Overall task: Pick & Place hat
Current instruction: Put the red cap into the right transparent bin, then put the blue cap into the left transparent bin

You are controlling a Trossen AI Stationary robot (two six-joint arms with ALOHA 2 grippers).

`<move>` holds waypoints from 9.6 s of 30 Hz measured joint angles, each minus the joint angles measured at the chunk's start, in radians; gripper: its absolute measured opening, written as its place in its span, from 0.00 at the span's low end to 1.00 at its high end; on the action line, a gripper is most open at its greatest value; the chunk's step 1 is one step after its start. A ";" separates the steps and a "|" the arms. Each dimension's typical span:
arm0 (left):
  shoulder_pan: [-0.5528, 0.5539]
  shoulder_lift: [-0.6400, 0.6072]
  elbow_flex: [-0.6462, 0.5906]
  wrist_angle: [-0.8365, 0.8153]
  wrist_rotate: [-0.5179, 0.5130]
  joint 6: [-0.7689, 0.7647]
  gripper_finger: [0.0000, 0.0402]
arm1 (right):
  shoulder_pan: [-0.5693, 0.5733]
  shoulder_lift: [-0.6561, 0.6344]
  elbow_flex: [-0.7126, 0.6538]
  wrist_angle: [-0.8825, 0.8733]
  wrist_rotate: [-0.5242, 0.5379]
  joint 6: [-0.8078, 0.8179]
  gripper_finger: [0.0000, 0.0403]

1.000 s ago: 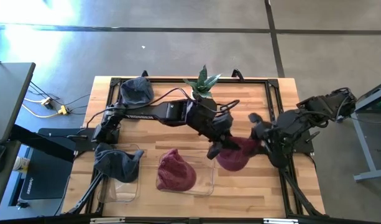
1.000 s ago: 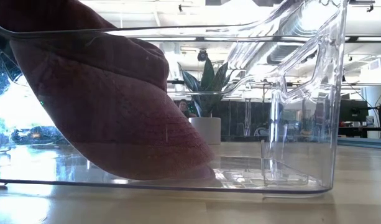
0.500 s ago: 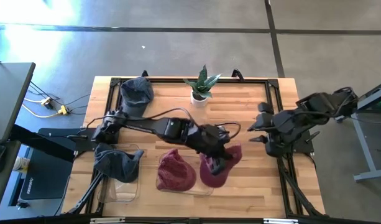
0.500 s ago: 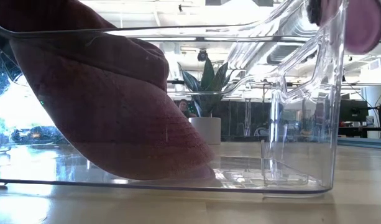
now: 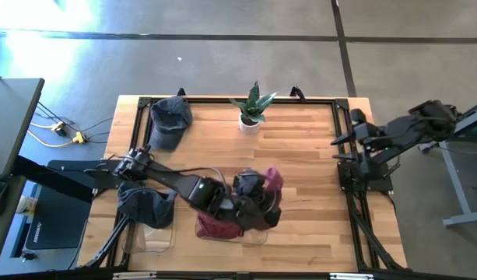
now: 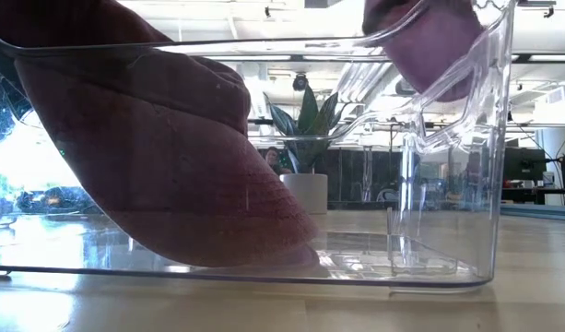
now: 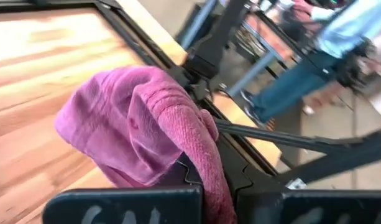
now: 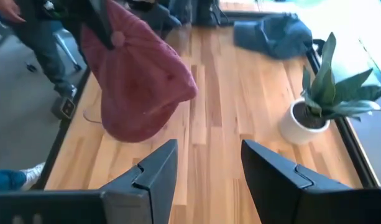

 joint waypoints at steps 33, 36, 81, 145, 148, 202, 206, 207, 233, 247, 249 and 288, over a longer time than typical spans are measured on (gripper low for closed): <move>-0.187 0.019 0.079 -0.476 -0.229 -0.502 0.00 | 0.000 0.013 0.000 0.010 -0.037 -0.065 0.43; -0.185 0.036 0.074 -0.472 -0.245 -0.537 0.00 | 0.000 0.022 0.000 0.010 -0.037 -0.065 0.43; -0.199 0.231 0.064 -0.801 0.153 -1.276 0.30 | -0.001 0.030 0.000 0.018 -0.052 -0.110 0.43; -0.004 0.215 0.035 -0.785 0.512 -0.717 0.01 | 0.000 -0.006 0.001 0.017 -0.101 -0.134 0.43; -0.010 0.215 0.029 -0.781 0.483 -0.716 0.01 | 0.000 -0.006 0.001 0.017 -0.094 -0.140 0.43; 0.750 -0.404 -0.691 -0.804 0.499 0.616 0.53 | -0.001 0.058 0.001 0.214 0.290 0.096 0.43; 0.753 -0.460 -0.870 -0.797 0.466 0.631 0.53 | -0.001 0.078 0.001 0.225 0.338 0.096 0.43; 0.752 -0.464 -0.907 -0.797 0.470 0.648 0.53 | -0.001 0.083 0.001 0.230 0.350 0.095 0.43; 0.722 -0.459 -1.302 -0.581 0.421 0.821 0.79 | -0.001 0.146 0.001 0.250 0.393 0.098 0.42; 0.575 -0.458 -1.414 -0.421 0.174 0.949 0.82 | -0.001 0.146 0.001 0.251 0.394 0.094 0.42; 0.549 -0.458 -1.437 -0.396 0.141 0.966 0.82 | -0.001 0.146 0.001 0.251 0.395 0.094 0.42; 0.744 -0.458 -1.480 -0.407 -0.123 0.962 0.52 | 0.000 0.145 0.001 0.252 0.332 0.146 0.42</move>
